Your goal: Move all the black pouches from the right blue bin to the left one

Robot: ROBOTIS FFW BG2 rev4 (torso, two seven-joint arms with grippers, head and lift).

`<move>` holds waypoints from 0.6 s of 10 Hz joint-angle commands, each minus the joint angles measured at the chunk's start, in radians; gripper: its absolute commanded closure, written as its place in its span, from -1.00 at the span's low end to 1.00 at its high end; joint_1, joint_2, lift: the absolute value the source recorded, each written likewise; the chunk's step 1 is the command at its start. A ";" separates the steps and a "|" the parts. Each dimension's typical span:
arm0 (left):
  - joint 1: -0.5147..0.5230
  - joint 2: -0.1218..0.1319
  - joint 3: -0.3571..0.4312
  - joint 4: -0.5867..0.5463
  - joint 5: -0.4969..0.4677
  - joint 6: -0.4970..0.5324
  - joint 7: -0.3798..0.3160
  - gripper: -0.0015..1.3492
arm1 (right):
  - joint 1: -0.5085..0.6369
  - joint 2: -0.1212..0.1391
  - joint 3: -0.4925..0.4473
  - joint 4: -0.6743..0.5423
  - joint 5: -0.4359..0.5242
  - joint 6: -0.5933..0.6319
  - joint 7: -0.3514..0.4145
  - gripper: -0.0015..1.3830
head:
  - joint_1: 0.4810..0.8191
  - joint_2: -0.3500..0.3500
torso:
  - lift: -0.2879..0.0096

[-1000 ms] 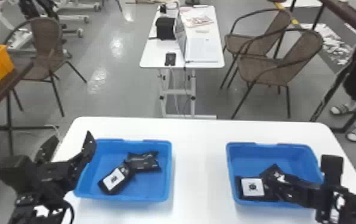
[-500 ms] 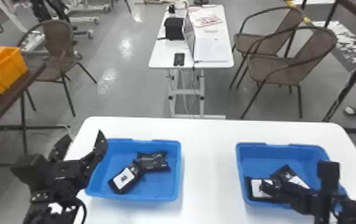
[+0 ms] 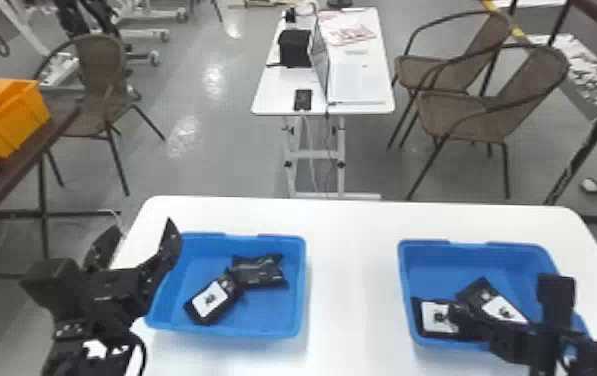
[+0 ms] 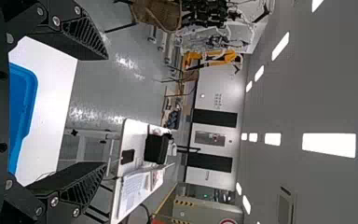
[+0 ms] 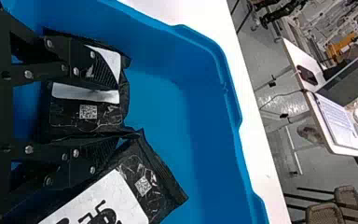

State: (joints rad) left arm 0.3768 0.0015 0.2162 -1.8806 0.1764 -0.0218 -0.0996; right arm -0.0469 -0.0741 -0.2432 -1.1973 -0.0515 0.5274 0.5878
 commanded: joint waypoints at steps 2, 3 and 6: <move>0.001 -0.004 -0.001 0.001 0.000 -0.003 0.001 -0.65 | 0.025 0.003 -0.005 -0.048 -0.045 0.025 -0.016 0.81 | 0.27 0.26 | 1.00; 0.002 -0.004 -0.001 0.001 0.000 -0.003 0.001 -0.65 | 0.053 0.003 -0.005 -0.113 -0.080 0.040 -0.032 0.81 | 0.27 0.26 | 1.00; -0.001 -0.004 -0.012 0.000 0.005 -0.004 0.006 -0.65 | 0.111 -0.001 -0.018 -0.350 -0.130 0.132 -0.034 0.81 | 0.27 0.25 | 1.00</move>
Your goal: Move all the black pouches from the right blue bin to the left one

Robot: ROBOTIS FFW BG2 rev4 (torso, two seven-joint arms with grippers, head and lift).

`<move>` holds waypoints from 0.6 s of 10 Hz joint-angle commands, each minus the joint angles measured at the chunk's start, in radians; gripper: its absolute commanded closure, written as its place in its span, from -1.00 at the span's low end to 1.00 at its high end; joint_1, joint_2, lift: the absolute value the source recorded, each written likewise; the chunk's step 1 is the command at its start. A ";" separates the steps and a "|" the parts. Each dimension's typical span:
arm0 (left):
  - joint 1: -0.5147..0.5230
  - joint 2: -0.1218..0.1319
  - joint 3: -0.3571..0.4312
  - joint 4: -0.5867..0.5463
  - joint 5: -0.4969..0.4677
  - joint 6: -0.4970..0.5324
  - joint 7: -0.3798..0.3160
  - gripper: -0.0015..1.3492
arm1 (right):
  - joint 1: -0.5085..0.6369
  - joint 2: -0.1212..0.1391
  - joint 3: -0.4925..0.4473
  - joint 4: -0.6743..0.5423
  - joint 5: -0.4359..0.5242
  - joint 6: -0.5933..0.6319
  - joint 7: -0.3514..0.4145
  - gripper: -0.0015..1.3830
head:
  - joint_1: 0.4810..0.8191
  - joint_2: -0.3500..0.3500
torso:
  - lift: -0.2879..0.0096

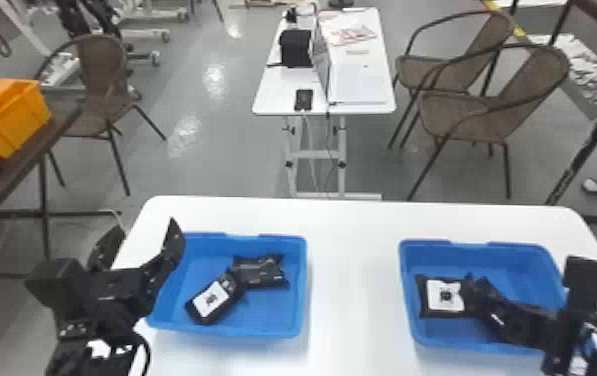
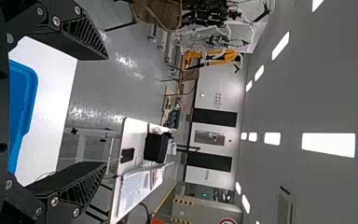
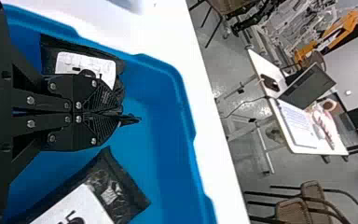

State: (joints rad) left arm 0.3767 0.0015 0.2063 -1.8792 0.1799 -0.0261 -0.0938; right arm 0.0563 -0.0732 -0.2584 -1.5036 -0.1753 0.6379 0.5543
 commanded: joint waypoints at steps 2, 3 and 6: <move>-0.004 -0.004 -0.007 -0.009 0.018 0.002 0.003 -0.65 | 0.011 -0.037 0.010 -0.147 -0.110 0.049 0.006 0.81 | 0.27 0.23 | 1.00; -0.007 -0.004 -0.011 -0.017 0.030 0.009 0.006 -0.65 | -0.016 -0.054 0.038 -0.147 -0.190 0.049 0.013 0.81 | 0.27 0.23 | 1.00; -0.028 -0.004 -0.045 -0.031 0.073 0.066 0.006 -0.65 | -0.242 -0.062 0.238 0.092 -0.259 -0.064 0.207 0.81 | 0.27 0.43 | 1.00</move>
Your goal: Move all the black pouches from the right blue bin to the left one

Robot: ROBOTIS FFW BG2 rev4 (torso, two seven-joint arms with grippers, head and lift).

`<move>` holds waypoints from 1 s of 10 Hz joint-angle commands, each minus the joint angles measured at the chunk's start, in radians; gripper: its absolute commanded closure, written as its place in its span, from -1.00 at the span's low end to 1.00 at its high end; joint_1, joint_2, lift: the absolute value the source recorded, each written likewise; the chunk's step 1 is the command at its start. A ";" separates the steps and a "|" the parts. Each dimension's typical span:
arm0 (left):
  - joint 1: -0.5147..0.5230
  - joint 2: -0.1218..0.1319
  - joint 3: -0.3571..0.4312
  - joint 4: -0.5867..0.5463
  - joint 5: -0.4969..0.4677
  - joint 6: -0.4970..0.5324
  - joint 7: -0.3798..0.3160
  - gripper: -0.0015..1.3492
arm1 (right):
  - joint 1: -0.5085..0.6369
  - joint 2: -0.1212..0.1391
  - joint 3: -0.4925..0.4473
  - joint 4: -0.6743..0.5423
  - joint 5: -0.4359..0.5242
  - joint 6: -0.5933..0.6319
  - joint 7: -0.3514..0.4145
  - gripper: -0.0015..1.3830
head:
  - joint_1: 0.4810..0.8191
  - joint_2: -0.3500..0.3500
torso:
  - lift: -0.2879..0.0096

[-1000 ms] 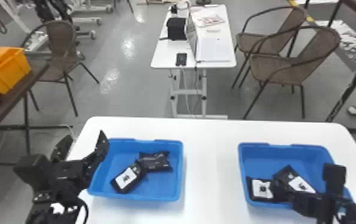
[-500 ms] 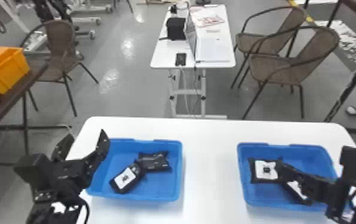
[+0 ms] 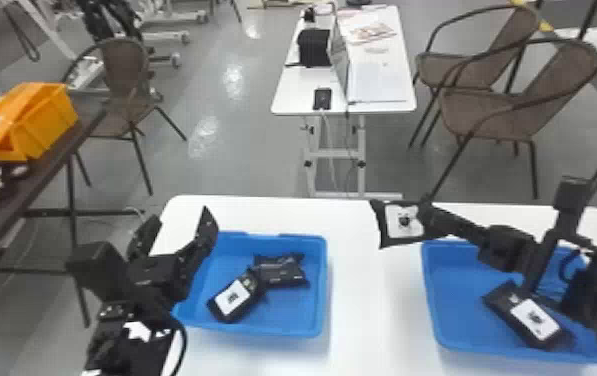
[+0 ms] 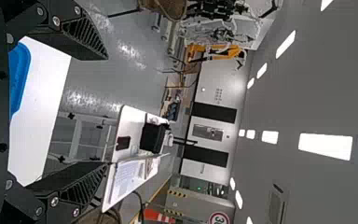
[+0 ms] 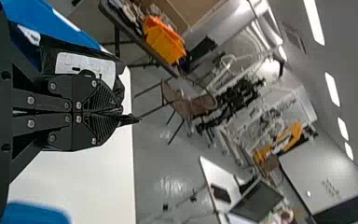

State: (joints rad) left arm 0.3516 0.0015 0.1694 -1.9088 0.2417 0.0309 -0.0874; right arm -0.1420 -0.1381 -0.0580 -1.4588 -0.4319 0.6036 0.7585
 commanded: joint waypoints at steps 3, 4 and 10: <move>-0.059 0.020 -0.074 -0.036 0.220 0.199 -0.002 -0.65 | -0.186 0.009 0.167 0.225 -0.039 -0.114 0.113 0.81 | 0.27 0.58 | 1.00; -0.085 0.044 -0.094 -0.047 0.311 0.250 -0.006 -0.65 | -0.217 0.011 0.188 0.258 -0.050 -0.127 0.150 0.81 | 0.27 0.57 | 1.00; -0.175 0.094 -0.136 -0.055 0.502 0.480 -0.114 -0.65 | -0.301 0.057 0.270 0.383 -0.100 -0.177 0.214 0.81 | 0.27 0.46 | 1.00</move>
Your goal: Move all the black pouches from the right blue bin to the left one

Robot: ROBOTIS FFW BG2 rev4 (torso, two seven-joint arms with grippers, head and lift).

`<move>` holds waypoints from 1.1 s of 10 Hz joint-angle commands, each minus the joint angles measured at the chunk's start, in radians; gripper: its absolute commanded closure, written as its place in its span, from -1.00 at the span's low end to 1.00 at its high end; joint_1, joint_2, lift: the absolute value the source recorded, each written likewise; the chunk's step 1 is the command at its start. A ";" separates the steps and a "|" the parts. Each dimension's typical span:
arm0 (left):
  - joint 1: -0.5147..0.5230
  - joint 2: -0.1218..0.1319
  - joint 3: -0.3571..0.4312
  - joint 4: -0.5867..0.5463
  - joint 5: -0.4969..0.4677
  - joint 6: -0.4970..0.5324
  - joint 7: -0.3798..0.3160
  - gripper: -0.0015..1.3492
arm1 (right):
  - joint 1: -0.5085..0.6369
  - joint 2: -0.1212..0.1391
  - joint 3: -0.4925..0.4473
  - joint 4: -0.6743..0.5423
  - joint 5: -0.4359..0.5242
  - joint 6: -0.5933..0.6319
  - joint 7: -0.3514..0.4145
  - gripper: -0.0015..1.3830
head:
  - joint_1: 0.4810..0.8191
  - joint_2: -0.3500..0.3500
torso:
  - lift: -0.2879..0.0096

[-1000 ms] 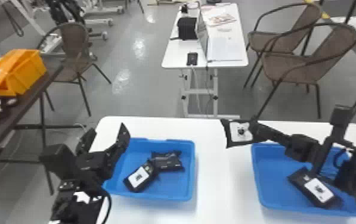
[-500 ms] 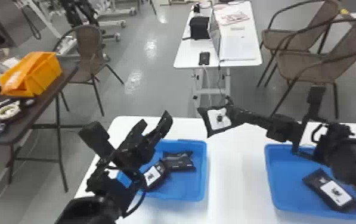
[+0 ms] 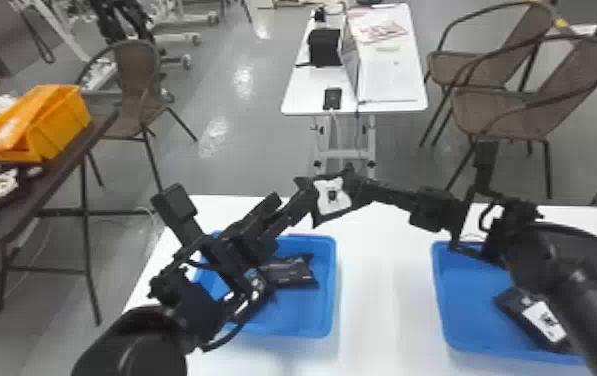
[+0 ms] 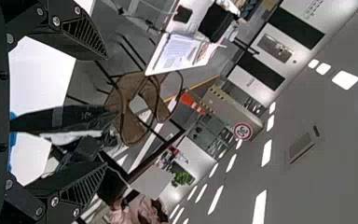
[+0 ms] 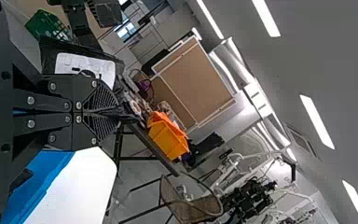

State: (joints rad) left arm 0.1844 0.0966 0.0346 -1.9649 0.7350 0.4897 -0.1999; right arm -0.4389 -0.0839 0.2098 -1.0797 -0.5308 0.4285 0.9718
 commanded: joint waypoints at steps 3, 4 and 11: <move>-0.045 0.025 -0.021 0.005 0.026 0.089 -0.007 -0.60 | -0.024 0.016 0.013 0.035 -0.009 -0.021 0.007 0.81 | 0.27 0.40 | 1.00; -0.060 0.032 -0.024 0.011 0.026 0.109 -0.016 -0.24 | -0.030 0.023 0.020 0.043 -0.011 -0.027 0.011 0.81 | 0.27 0.40 | 1.00; -0.019 -0.017 -0.005 0.000 -0.068 0.027 0.008 0.80 | -0.014 0.030 0.020 0.069 -0.032 -0.054 0.011 -0.07 | 0.27 0.44 | 1.00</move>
State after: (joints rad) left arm 0.1619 0.0843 0.0256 -1.9655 0.6821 0.5303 -0.1918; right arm -0.4556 -0.0535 0.2321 -1.0117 -0.5593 0.3800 0.9835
